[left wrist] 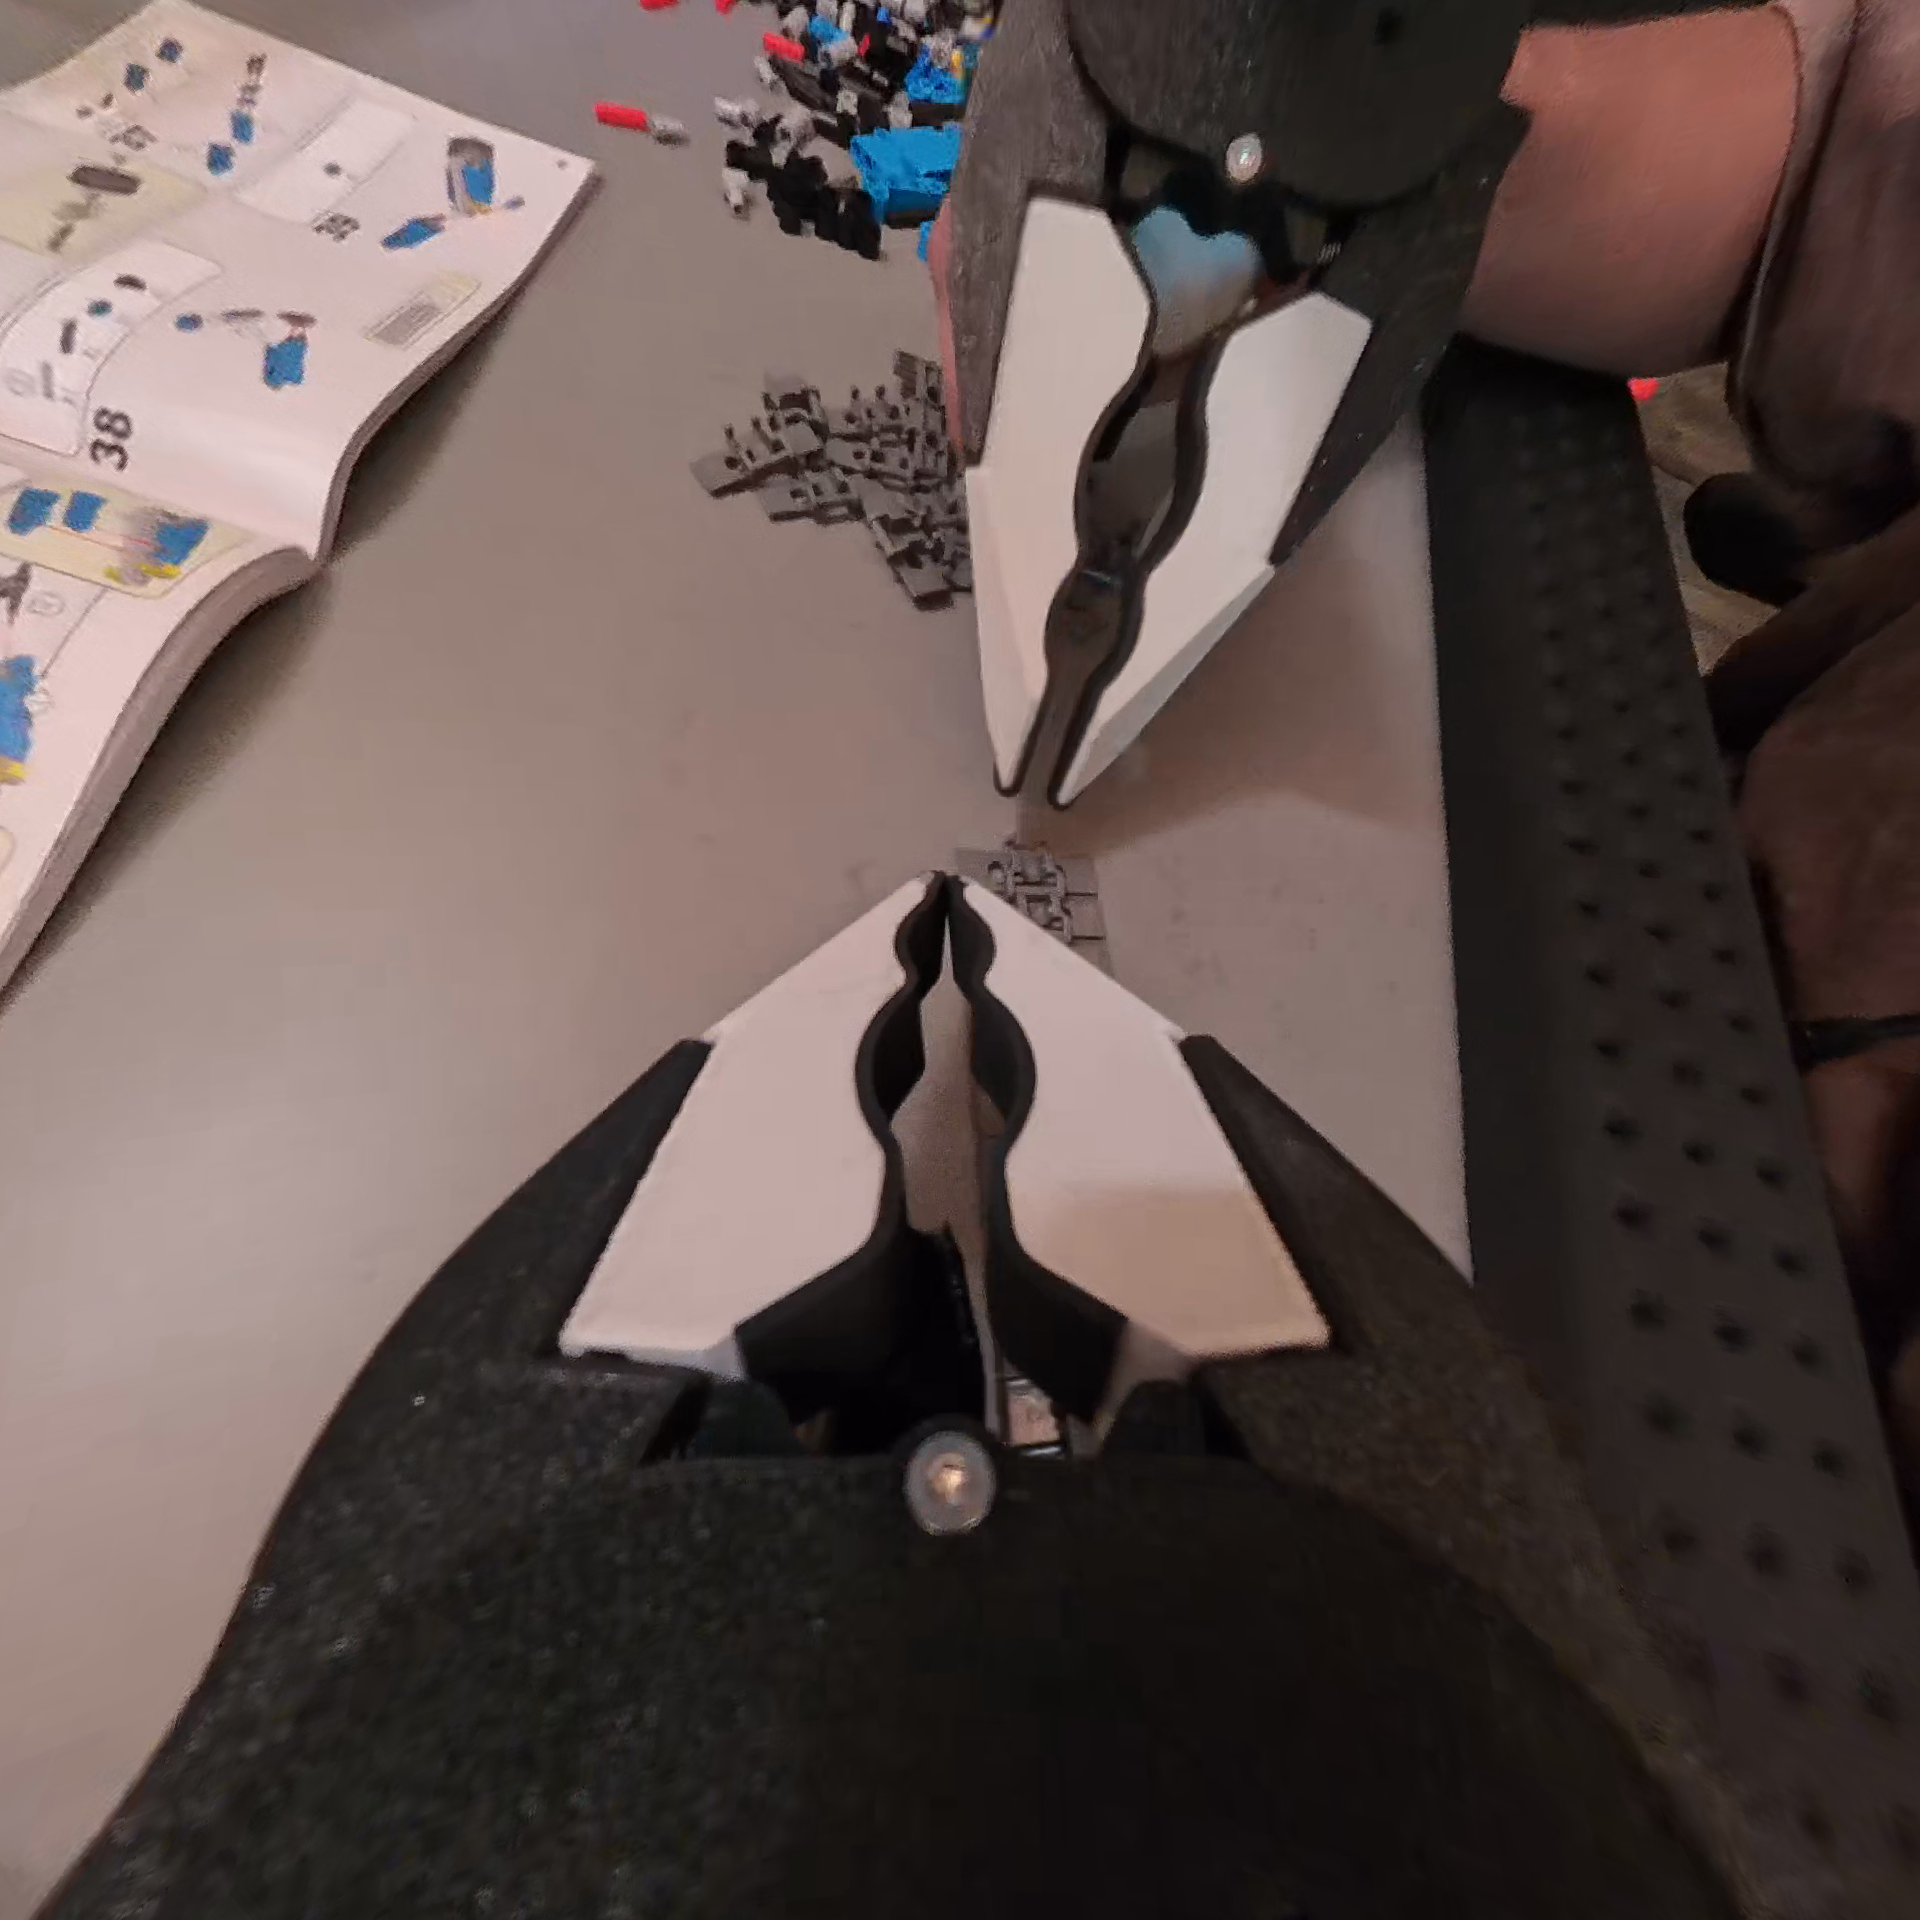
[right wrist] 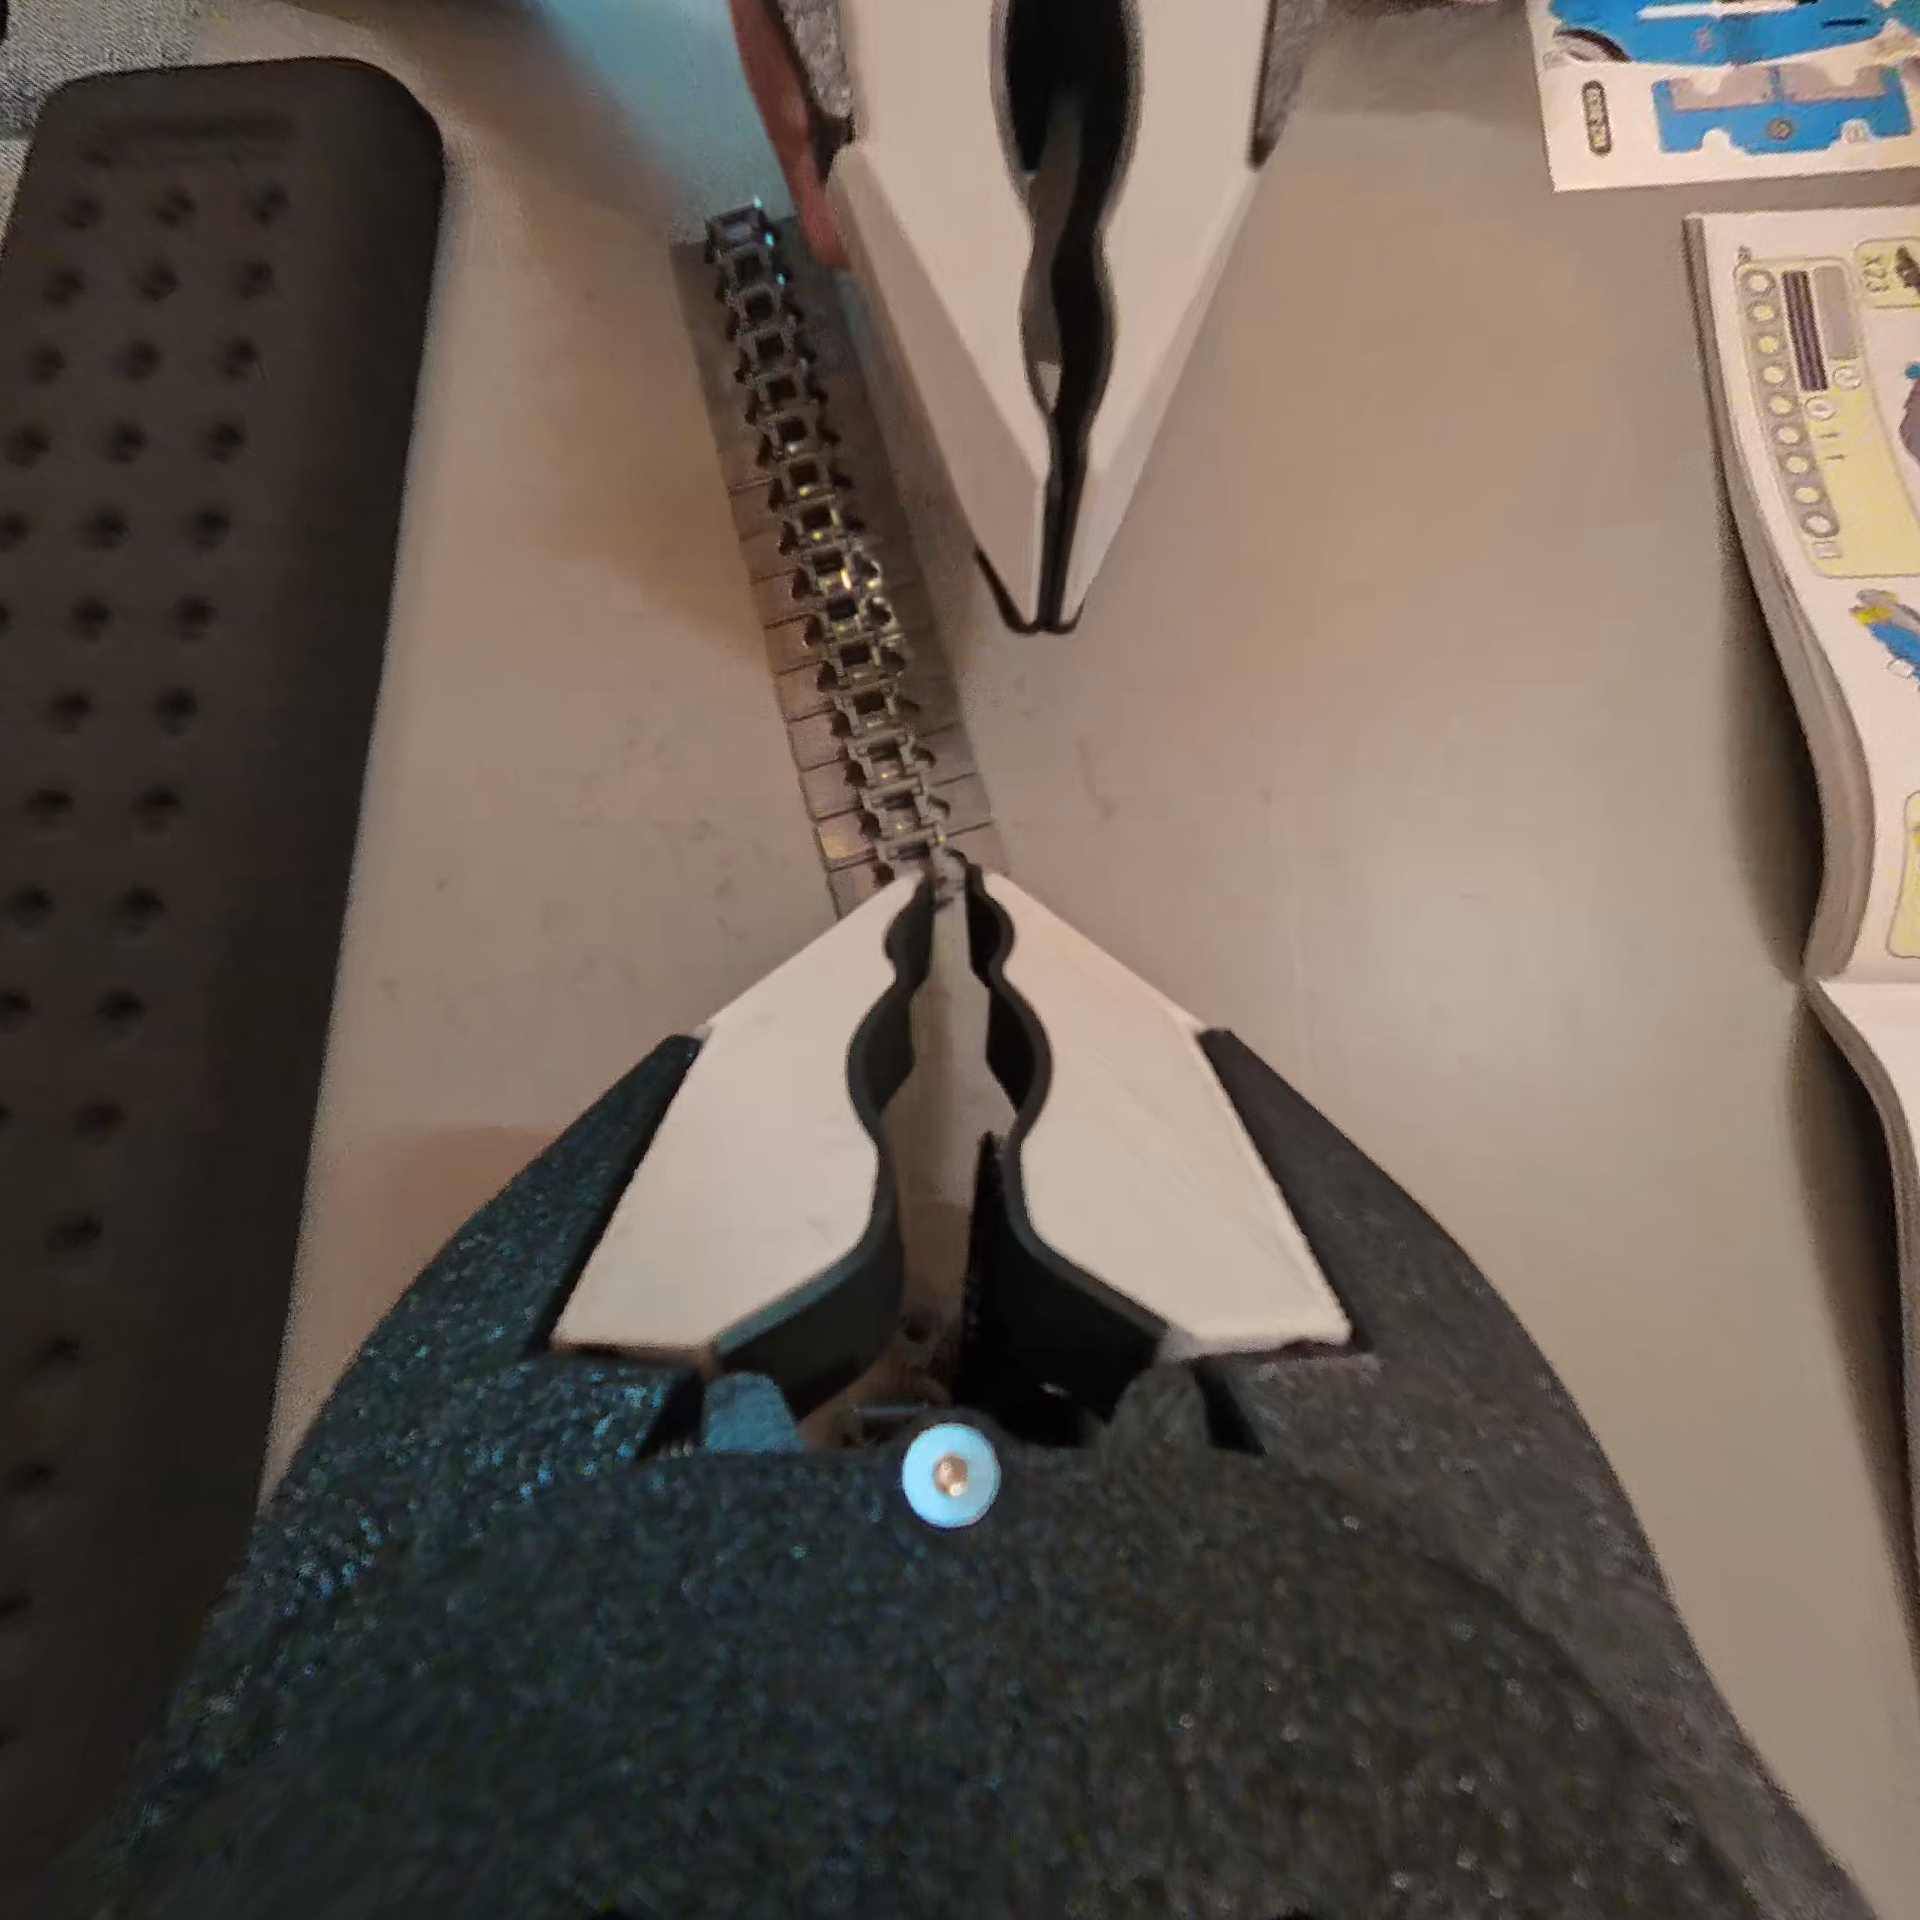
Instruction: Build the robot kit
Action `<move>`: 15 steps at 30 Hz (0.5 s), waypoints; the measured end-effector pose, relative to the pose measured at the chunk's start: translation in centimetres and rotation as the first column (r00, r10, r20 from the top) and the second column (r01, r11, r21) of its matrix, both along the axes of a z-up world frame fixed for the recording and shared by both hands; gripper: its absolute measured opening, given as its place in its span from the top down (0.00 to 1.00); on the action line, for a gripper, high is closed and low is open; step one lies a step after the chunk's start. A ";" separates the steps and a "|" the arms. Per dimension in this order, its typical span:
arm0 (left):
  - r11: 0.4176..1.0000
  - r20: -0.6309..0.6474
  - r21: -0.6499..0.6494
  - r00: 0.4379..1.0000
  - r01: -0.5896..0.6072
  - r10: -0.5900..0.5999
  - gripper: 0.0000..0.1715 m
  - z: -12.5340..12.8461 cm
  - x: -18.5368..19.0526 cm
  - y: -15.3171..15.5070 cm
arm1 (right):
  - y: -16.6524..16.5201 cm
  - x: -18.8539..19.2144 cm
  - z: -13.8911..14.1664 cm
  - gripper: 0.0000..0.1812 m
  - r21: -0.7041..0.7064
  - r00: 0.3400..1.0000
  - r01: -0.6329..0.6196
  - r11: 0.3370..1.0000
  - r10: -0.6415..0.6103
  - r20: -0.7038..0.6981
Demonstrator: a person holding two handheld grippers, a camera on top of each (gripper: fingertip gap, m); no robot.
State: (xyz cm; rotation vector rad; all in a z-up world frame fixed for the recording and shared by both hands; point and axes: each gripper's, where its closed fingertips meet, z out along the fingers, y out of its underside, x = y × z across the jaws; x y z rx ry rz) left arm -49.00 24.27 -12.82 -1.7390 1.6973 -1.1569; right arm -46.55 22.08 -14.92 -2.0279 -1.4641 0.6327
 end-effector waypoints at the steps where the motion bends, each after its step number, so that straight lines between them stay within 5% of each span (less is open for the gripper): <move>1: 1.000 0.015 0.002 1.000 0.018 -0.018 1.00 0.1 0.0 0.0 | -0.2 -0.3 -0.1 0.94 0.002 1.000 -0.013 1.000 0.013 -0.004; 9: 0.997 0.057 0.058 0.997 -0.054 0.051 0.98 -0.8 0.4 2.5 | -0.7 -0.7 -1.9 0.92 0.018 0.993 -0.075 0.997 0.073 0.095; 15: 0.983 0.042 0.144 0.993 -0.113 0.108 0.97 -1.3 -0.2 4.4 | 2.4 3.7 -1.3 0.92 0.189 0.978 0.015 0.982 -0.054 0.203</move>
